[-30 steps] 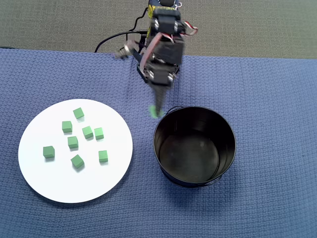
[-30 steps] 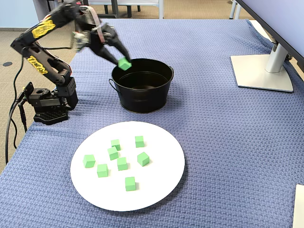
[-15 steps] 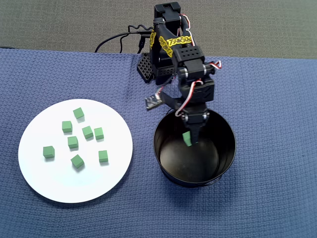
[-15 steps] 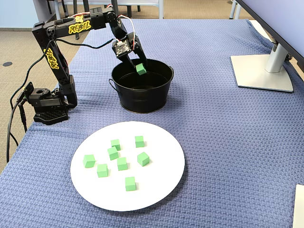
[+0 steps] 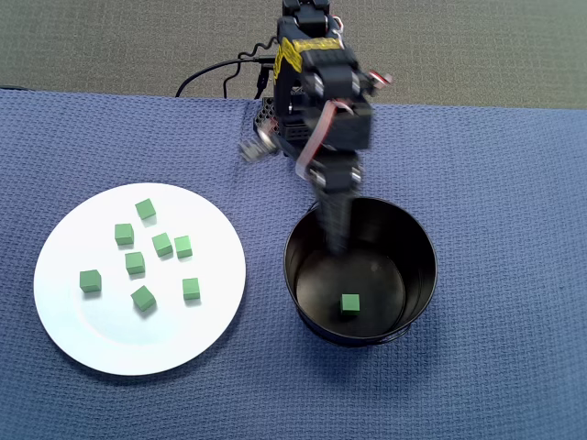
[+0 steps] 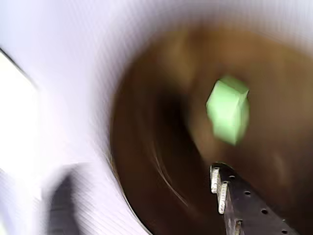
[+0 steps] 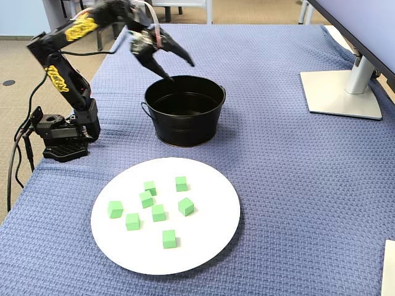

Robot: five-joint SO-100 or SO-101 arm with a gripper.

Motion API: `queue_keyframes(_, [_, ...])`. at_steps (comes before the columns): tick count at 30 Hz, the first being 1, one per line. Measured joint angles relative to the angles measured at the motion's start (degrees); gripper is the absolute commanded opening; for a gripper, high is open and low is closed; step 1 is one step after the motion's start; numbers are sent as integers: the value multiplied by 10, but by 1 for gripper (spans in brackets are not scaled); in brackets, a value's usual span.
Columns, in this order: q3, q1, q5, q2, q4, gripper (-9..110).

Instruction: Pick up the green cubes from the white plate and place them in the black recipient

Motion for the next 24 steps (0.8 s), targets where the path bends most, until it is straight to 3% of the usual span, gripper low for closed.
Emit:
queue_keyframes(10, [0,262,-77,-65,-46,6])
queue_keyframes(24, [-44,340,-114,-340,-131,20])
